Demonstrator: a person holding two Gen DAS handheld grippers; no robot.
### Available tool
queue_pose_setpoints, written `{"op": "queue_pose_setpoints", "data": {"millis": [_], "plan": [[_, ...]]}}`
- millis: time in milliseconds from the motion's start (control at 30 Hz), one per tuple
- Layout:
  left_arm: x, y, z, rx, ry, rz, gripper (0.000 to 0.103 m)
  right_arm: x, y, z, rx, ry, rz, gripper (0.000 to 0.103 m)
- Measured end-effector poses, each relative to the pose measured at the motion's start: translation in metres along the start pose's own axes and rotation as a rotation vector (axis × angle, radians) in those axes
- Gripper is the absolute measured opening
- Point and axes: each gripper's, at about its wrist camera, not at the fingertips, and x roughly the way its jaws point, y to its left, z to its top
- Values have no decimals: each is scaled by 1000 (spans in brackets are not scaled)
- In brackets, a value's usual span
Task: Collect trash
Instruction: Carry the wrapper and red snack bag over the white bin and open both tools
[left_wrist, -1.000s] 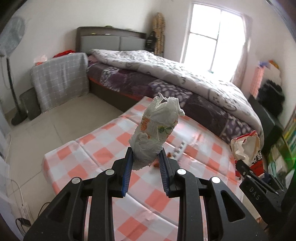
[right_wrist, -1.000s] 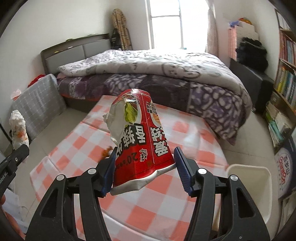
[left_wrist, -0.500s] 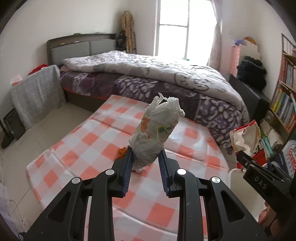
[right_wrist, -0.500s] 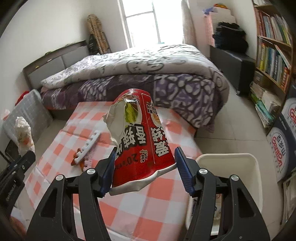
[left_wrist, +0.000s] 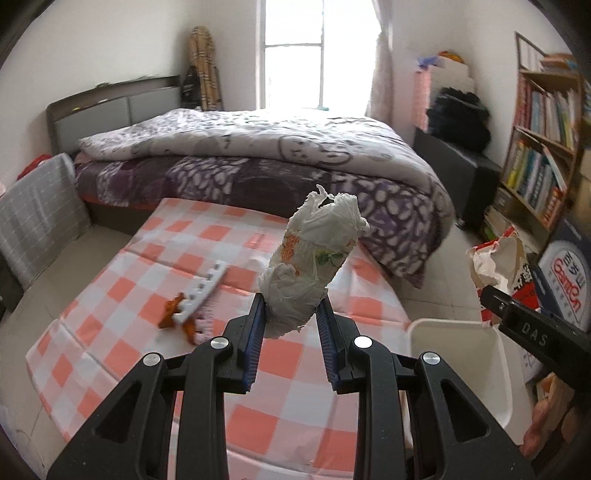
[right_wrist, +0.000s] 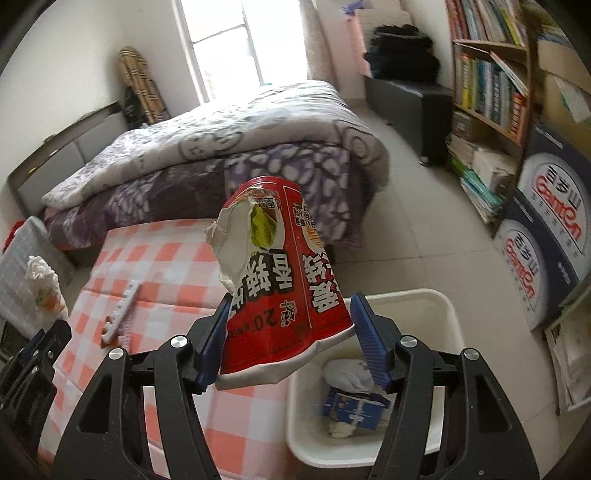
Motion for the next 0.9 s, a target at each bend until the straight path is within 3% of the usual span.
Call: {"op": "queue_pose_setpoints", "data": {"millis": [133,333,733,900], "plan": [[5,-23,-3,45,12,-37,29,2,-22,3,40,12,-38,64],[11,-60,-10,100,43,-123,29,-2,-54,9,119,-3,-125,83],[28,-127,-34,226,113,-243,30,-9,-120,18,326,-23,-166,88],[34,-145,-40,228,148,-303,31,-11,-135,19,377,-26,-161,88]]}}
